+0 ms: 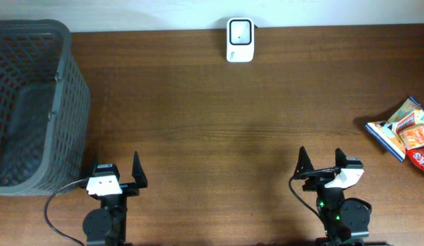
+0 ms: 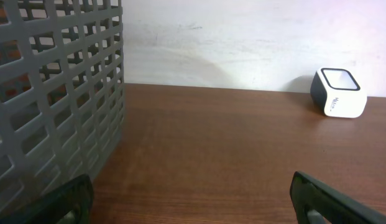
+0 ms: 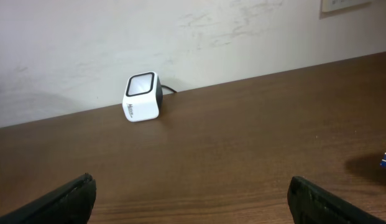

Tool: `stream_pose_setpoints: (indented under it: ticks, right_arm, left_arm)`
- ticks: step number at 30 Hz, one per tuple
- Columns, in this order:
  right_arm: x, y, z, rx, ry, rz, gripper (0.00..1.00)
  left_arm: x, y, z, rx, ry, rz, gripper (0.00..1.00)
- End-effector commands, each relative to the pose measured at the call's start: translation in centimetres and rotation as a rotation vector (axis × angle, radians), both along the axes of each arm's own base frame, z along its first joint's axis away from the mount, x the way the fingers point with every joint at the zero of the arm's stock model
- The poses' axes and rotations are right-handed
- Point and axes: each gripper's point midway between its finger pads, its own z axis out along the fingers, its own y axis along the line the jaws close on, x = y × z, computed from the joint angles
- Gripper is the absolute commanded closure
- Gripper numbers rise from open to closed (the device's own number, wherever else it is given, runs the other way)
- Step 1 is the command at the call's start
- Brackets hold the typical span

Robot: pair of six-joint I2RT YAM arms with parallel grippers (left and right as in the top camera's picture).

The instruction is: Scan the item barcode

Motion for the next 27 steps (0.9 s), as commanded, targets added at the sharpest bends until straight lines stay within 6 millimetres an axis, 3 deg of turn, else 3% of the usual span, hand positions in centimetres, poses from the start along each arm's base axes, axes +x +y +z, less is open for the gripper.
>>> stream_pose_setpoints:
  ticks: [1,4,9,13,27]
  right_arm:
    - [0.0,-0.34,-0.34,-0.012,0.005,-0.017,0.02]
    - [0.0,-0.84,-0.31,-0.033,0.004,-0.044,0.02]
    - [-0.01,-0.23,-0.42,-0.252,0.005,0.007,0.02]
    - [-0.01,-0.25,-0.42,-0.325,0.004,0.012,0.02]
    - [-0.01,-0.23,-0.43,-0.322,0.004,0.013,0.02]
  left_arm:
    - [-0.03,-0.01,-0.07,0.022,0.003,-0.004,0.01]
    - [-0.03,-0.01,-0.09,0.022,0.003,-0.004,0.01]
    - [-0.03,-0.01,-0.09,0.022,0.003,-0.004,0.01]
    - [-0.03,-0.01,-0.09,0.022,0.003,-0.004,0.01]
    - [-0.03,-0.01,-0.07,0.022,0.003,-0.004,0.01]
